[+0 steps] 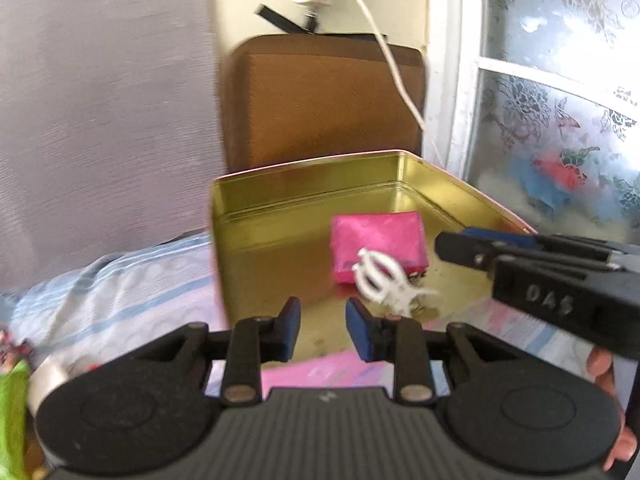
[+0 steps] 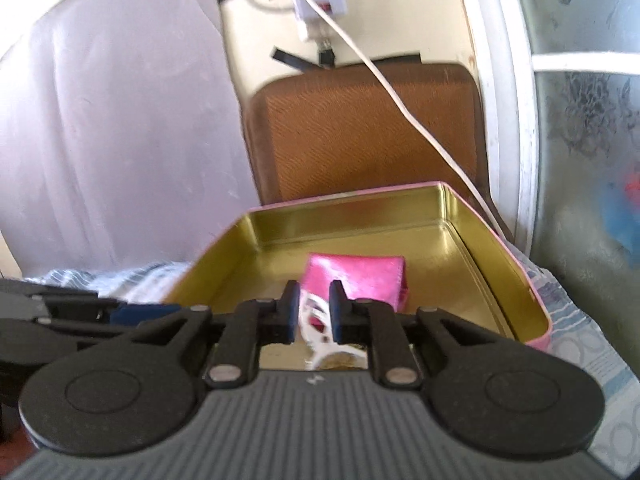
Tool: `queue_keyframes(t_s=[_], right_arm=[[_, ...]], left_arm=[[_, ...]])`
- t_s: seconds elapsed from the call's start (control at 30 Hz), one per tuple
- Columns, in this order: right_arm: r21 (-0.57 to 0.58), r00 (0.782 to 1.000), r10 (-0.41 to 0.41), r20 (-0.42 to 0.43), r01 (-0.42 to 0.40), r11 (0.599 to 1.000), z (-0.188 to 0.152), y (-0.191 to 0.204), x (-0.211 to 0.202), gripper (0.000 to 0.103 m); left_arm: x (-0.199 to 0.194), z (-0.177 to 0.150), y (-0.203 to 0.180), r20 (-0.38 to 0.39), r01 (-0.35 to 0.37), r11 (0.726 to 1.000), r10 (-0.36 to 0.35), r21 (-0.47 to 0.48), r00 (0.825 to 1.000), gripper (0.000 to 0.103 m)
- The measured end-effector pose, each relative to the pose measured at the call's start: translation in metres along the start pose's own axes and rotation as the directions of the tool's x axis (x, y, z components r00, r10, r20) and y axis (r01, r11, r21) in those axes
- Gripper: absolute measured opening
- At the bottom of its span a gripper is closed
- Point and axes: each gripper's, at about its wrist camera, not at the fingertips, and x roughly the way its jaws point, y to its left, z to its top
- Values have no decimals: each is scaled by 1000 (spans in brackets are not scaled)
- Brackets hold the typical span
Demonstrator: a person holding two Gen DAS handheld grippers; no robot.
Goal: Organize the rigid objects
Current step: 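Lower the white clip into the tin and open the right gripper, then grasp the green snack pack with the left gripper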
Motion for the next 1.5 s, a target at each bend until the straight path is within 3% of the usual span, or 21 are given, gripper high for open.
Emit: queue_keyframes(t_s=[0.07, 0.37, 0.67, 0.77, 0.97, 1.03, 1.13, 1.2, 1.27, 1.37, 1.47, 1.5], right_arm=[[0, 1000, 10, 15, -10, 1000, -3, 10, -7, 34], [2, 997, 66, 36, -66, 998, -28, 65, -19, 35], [-81, 991, 131, -26, -133, 988, -44, 130, -13, 35], [-129, 985, 159, -70, -167, 977, -51, 152, -7, 35], [-192, 962, 217, -167, -248, 950, -64, 195, 13, 35], [-176, 948, 250, -199, -285, 942, -64, 209, 21, 35], [-141, 919, 309, -246, -350, 926, -64, 232, 32, 38], [-128, 902, 337, -269, -381, 916, -65, 249, 41, 46], [-110, 888, 356, -293, -401, 910, -65, 262, 52, 61], [-61, 851, 398, -343, -443, 894, -68, 277, 71, 69], [-88, 839, 389, -380, -451, 888, -76, 293, 83, 74], [-76, 826, 405, -393, -467, 881, -79, 296, 88, 73]], left_arm=[[-10, -8, 10, 9, -37, 999, 37, -6, 999, 30], [-50, -48, 64, 32, -168, 985, 170, -49, 985, 39], [-87, -95, 127, 51, -245, 955, 256, -167, 965, 41], [-102, -124, 156, 53, -314, 922, 333, -225, 941, 42], [-120, -162, 216, 18, -522, 792, 556, -316, 831, 42], [-124, -169, 232, 13, -532, 762, 576, -369, 817, 42], [-133, -177, 247, 37, -473, 750, 549, -463, 835, 42], [-136, -178, 249, 60, -456, 747, 547, -483, 835, 42], [-139, -181, 247, 77, -446, 750, 546, -487, 834, 44], [-141, -182, 244, 99, -441, 752, 550, -490, 829, 48], [-141, -182, 246, 106, -431, 755, 544, -495, 832, 48], [-141, -182, 246, 107, -429, 755, 544, -496, 833, 48]])
